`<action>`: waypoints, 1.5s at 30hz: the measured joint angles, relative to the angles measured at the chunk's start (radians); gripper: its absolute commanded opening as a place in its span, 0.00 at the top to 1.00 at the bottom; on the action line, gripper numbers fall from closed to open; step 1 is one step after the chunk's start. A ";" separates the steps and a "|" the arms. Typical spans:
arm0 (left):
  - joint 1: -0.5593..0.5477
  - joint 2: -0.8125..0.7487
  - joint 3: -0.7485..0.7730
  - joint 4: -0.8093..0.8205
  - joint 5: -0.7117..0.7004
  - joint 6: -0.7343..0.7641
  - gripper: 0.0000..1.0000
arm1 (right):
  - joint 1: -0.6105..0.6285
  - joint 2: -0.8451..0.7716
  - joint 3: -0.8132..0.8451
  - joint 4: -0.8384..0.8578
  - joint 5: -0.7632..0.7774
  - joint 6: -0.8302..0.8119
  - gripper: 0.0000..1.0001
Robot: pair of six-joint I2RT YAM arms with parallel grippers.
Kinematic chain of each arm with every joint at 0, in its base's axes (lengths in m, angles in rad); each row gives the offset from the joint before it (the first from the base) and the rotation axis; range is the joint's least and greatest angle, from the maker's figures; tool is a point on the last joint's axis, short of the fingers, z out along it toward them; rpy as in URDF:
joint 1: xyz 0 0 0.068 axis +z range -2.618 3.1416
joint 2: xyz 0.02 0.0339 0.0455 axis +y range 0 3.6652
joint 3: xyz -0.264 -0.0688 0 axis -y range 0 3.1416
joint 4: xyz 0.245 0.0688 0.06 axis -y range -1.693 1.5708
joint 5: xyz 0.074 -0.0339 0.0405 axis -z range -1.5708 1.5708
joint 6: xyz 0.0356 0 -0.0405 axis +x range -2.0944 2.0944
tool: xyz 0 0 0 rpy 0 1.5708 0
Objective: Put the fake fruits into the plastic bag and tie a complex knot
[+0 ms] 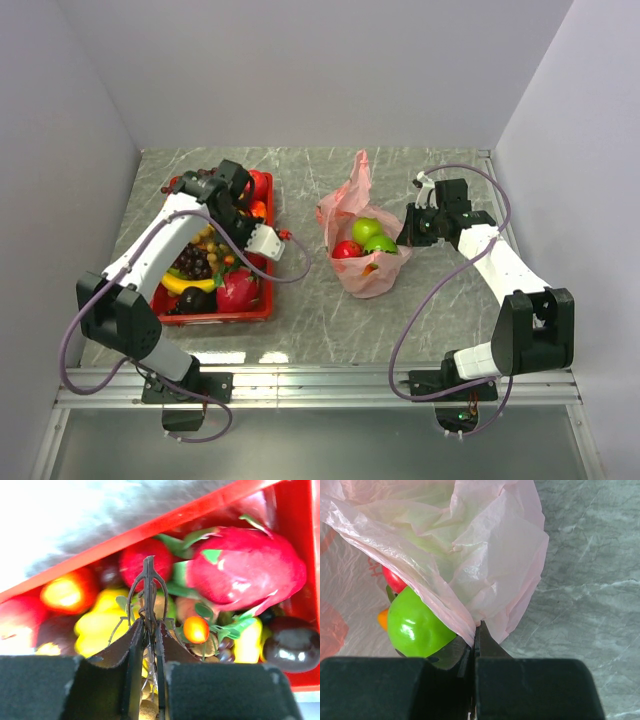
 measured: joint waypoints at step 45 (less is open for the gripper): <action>-0.411 0.133 -0.258 1.556 0.330 -1.334 1.00 | -0.103 0.080 0.054 0.011 -0.107 0.148 1.00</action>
